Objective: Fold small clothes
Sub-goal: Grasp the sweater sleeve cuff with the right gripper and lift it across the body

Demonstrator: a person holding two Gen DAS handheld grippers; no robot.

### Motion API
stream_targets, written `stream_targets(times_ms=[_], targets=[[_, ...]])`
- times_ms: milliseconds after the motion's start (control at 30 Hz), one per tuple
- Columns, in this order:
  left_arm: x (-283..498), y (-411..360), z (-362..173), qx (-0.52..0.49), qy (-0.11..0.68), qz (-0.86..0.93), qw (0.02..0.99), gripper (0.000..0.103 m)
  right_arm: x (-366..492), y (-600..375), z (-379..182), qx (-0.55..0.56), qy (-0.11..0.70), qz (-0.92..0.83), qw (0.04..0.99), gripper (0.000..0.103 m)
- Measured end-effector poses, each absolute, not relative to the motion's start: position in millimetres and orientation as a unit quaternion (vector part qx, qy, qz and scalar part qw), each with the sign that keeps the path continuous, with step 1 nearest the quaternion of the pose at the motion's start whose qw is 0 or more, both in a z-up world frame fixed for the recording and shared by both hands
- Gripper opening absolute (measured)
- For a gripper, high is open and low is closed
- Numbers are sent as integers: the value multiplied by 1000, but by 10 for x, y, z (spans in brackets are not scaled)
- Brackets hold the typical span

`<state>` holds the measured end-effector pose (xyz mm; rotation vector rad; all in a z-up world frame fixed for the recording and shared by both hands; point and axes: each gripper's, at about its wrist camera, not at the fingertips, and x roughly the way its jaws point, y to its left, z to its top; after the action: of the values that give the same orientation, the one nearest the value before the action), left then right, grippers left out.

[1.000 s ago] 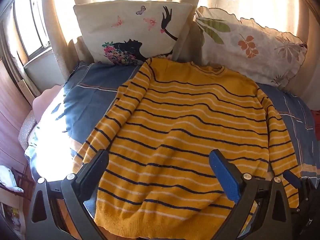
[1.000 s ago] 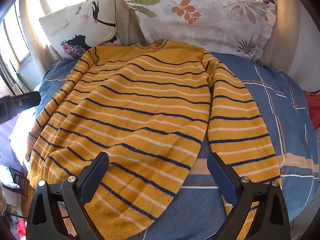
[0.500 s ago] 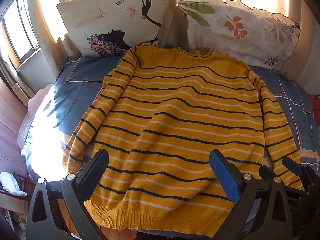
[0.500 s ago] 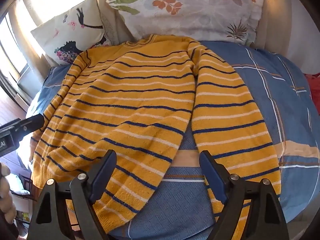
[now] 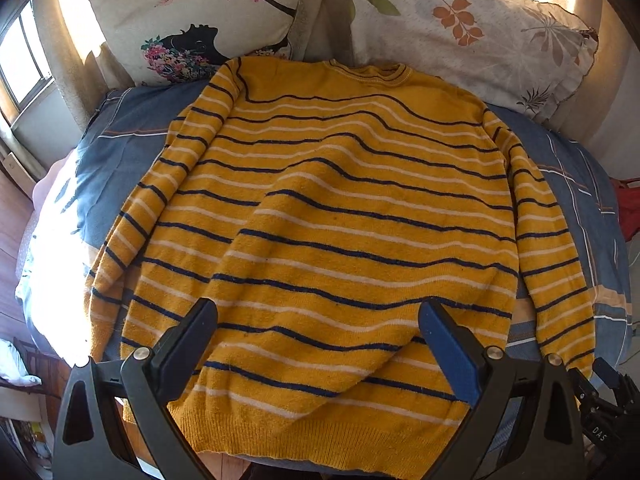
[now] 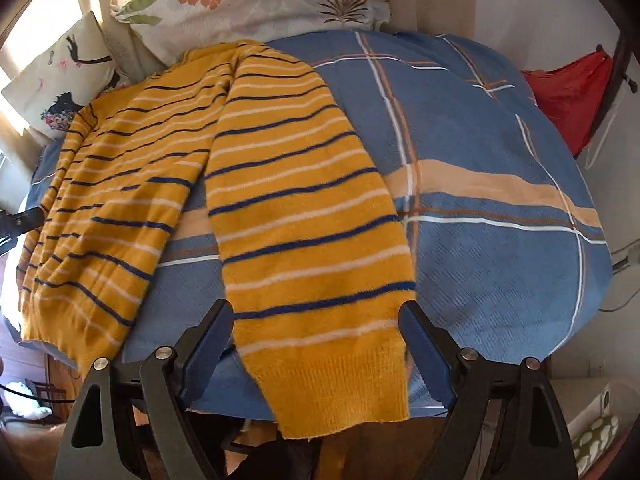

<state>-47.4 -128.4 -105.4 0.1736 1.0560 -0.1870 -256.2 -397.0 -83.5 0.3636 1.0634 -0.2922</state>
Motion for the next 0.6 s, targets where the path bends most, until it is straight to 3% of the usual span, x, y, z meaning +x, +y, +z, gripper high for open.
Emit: stream_targets(times_ms=[233, 267, 300, 333, 367, 600], targets=[[-499, -1289, -1040, 73, 511, -84, 852, 100, -2615, -4309, -1103, 215, 507, -192, 812, 87], [-511, -1287, -1036, 73, 510, -83, 853, 100, -2608, -4302, -1071, 212, 505, -185, 816, 70], [-522, -1284, -1029, 74, 508, -81, 854, 100, -2596, -4289, -1038, 211, 506, -173, 818, 31], [-504, -1278, -1013, 74, 507, -78, 855, 100, -2587, -4298, -1014, 213, 510, -158, 818, 16], [-468, -1249, -1001, 70, 509, -78, 855, 100, -2588, -4339, -982, 223, 513, -146, 816, 10], [-399, -1010, -920, 39, 501, -49, 863, 100, -2670, -5232, -470, 236, 449, -234, 830, 9]])
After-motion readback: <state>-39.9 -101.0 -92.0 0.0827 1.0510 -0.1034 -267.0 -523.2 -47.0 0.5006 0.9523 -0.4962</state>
